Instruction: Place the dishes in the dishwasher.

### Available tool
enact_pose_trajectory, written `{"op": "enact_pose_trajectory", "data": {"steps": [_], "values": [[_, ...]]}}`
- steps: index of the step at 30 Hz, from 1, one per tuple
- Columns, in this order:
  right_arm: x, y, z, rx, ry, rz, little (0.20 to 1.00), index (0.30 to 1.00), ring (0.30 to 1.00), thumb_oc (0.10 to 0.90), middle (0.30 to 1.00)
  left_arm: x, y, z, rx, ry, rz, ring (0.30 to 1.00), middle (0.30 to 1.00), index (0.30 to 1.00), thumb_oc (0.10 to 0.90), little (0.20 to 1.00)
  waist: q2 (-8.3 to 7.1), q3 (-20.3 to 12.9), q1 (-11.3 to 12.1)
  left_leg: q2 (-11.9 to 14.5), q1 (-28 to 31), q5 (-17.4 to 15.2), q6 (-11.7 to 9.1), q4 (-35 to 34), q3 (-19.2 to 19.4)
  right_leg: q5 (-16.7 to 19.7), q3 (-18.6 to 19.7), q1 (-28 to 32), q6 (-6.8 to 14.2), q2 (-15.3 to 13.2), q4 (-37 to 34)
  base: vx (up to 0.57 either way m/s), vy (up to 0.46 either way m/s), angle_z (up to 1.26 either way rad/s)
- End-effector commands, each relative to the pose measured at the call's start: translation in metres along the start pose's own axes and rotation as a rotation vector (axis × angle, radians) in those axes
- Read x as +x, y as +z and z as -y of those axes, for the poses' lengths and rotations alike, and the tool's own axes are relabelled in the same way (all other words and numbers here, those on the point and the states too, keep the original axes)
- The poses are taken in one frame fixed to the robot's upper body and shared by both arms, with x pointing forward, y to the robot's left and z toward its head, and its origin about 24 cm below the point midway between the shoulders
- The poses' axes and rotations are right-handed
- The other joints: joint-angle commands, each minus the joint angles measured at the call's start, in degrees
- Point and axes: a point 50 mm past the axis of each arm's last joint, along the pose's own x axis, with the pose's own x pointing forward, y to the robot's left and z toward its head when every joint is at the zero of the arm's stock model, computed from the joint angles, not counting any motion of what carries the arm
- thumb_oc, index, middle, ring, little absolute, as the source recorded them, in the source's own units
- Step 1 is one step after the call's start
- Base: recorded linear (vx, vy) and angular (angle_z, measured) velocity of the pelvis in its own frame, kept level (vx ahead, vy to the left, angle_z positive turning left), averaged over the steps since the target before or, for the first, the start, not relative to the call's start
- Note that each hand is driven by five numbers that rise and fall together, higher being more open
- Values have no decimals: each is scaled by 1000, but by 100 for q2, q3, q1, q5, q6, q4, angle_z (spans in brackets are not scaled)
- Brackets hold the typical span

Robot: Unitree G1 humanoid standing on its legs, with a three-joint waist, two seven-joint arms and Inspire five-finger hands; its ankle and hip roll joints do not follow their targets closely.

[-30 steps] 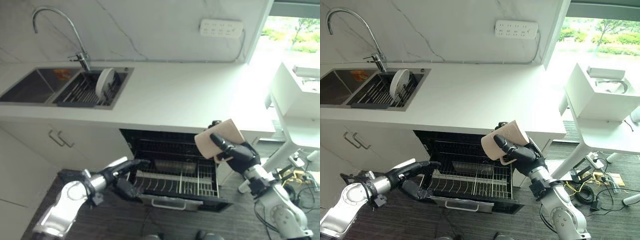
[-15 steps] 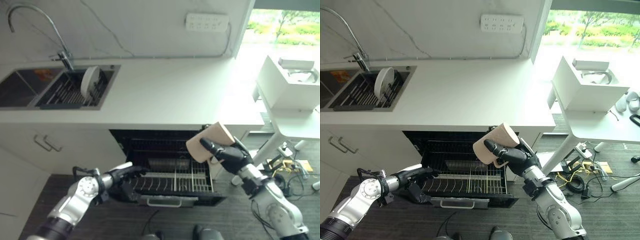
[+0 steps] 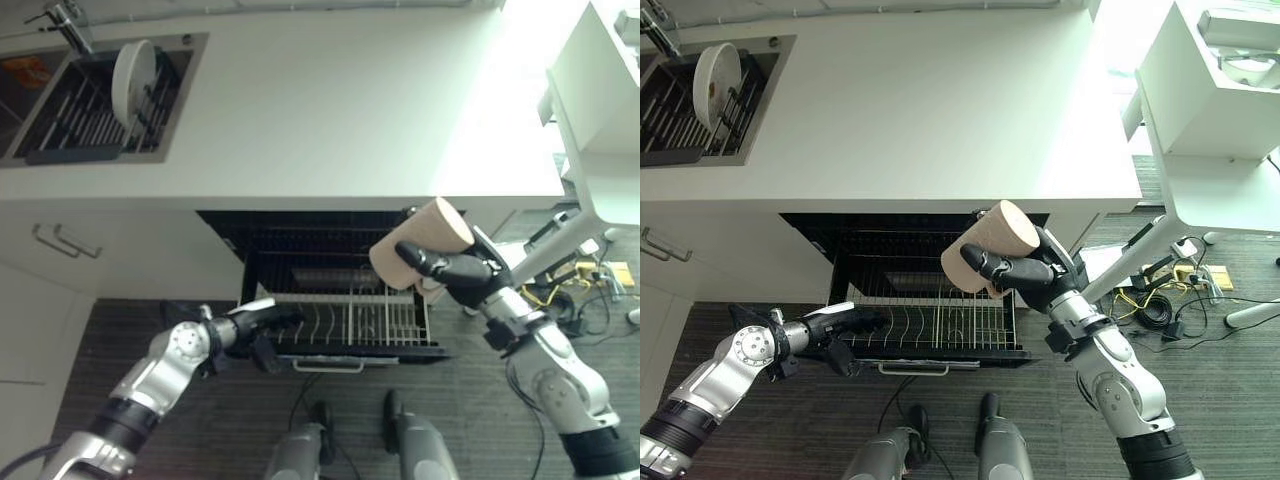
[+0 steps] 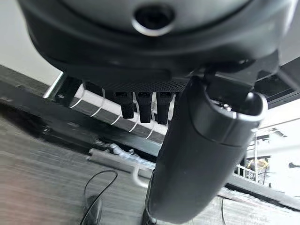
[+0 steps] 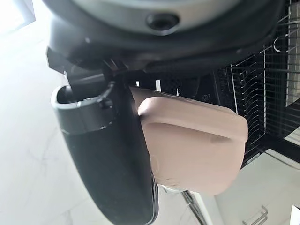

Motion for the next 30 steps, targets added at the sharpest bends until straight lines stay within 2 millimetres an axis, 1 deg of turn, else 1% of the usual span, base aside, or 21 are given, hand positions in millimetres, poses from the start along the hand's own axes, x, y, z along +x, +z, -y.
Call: {"op": "enact_pose_trajectory", "data": {"steps": [1,2,3,5,6,10,13,15,16,19,20,22,25,26,27,30], "values": [[17,55,-29,-93,184,256,300,300,300,400,300,-7,17,-20,94,-11,22,900,900,900,800,900,21,-333,-25,616,163,-176,-500,-31,42,-318,328,299,687,-241,-37,-57,5,0],[18,56,-30,-109,196,249,300,300,300,400,300,-6,14,-11,107,-139,-17,900,900,900,800,900,18,-305,-22,622,142,-167,-504,-31,40,-309,331,277,686,-239,-37,-68,7,0],[19,56,-31,-117,201,246,300,300,300,400,300,-6,11,-6,113,-209,-50,900,900,900,800,900,21,-294,-21,625,132,-164,-507,-31,40,-303,331,268,686,-239,-37,-70,13,0],[22,59,-33,-131,215,235,300,300,300,400,300,-6,2,9,59,-383,-138,900,900,900,800,900,27,-269,-31,630,122,-161,-515,-31,47,-290,339,243,690,-229,-37,-48,17,0],[24,60,-34,-139,221,226,300,300,300,400,300,-6,-5,20,24,-487,-196,900,900,900,800,900,31,-249,-36,630,119,-163,-515,-31,50,-292,338,233,687,-225,-37,-40,24,-3],[34,59,-40,-169,254,175,300,300,300,400,300,-6,-16,46,-68,-732,-292,900,900,900,800,900,33,-175,-81,635,107,-173,-516,-31,79,-302,359,199,676,-200,-37,-44,41,-4],[34,55,-39,-185,261,127,300,300,300,400,300,-8,-16,54,-69,-825,-308,900,900,900,800,900,19,-168,-90,646,100,-175,-519,-31,99,-309,364,191,674,-193,-37,-12,13,-1],[33,51,-35,-207,256,69,300,300,300,400,300,-15,-19,59,-65,-898,-333,900,900,900,800,900,11,-158,-82,654,99,-170,-528,-31,106,-310,355,194,680,-196,-37,0,0,0],[31,46,-31,-255,255,11,300,300,300,400,300,-20,-20,63,-80,-963,-343,900,900,900,800,900,-6,-125,-72,658,95,-164,-529,-31,112,-301,341,191,682,-203,-37,0,0,0],[29,45,-27,-289,257,-22,300,300,300,400,300,-25,-23,73,-106,-1026,-349,900,900,900,800,900,-32,-96,-61,659,85,-169,-532,-31,111,-297,326,189,682,-205,-37,0,0,0],[29,45,-26,-293,255,-25,300,300,300,400,300,-25,-23,75,-118,-1029,-342,900,900,900,800,900,-41,-86,-59,660,81,-169,-532,-31,112,-296,326,185,681,-204,-37,-33,-12,0],[29,44,-20,-307,228,-43,300,300,300,400,300,-22,-25,77,-145,-973,-314,900,900,900,800,900,-62,-76,-46,658,77,-175,-530,-31,112,-301,330,187,674,-196,-37,-15,-8,0],[27,42,-14,-329,200,-67,300,300,300,400,300,-20,-23,69,-198,-864,-251,900,900,900,800,900,-82,-80,-11,646,81,-175,-525,-31,99,-305,320,201,674,-196,-37,0,0,0],[22,41,-10,-337,179,-77,300,300,300,400,300,-19,-19,61,-225,-754,-189,900,900,900,800,900,-89,-82,23,644,77,-170,-526,-31,101,-304,297,209,675,-203,-37,0,0,0],[20,40,-8,-341,168,-79,300,300,300,400,300,-19,-17,57,-241,-703,-168,900,900,900,800,900,-92,-84,34,638,74,-165,-525,-31,93,-300,292,211,674,-204,-37,2,-38,-1],[11,38,3,-365,94,-87,300,300,300,400,300,-23,0,24,-362,-367,40,900,900,900,800,900,-113,-82,143,602,47,-150,-523,-31,52,-290,239,221,674,-230,-37,-6,-60,3]]}}
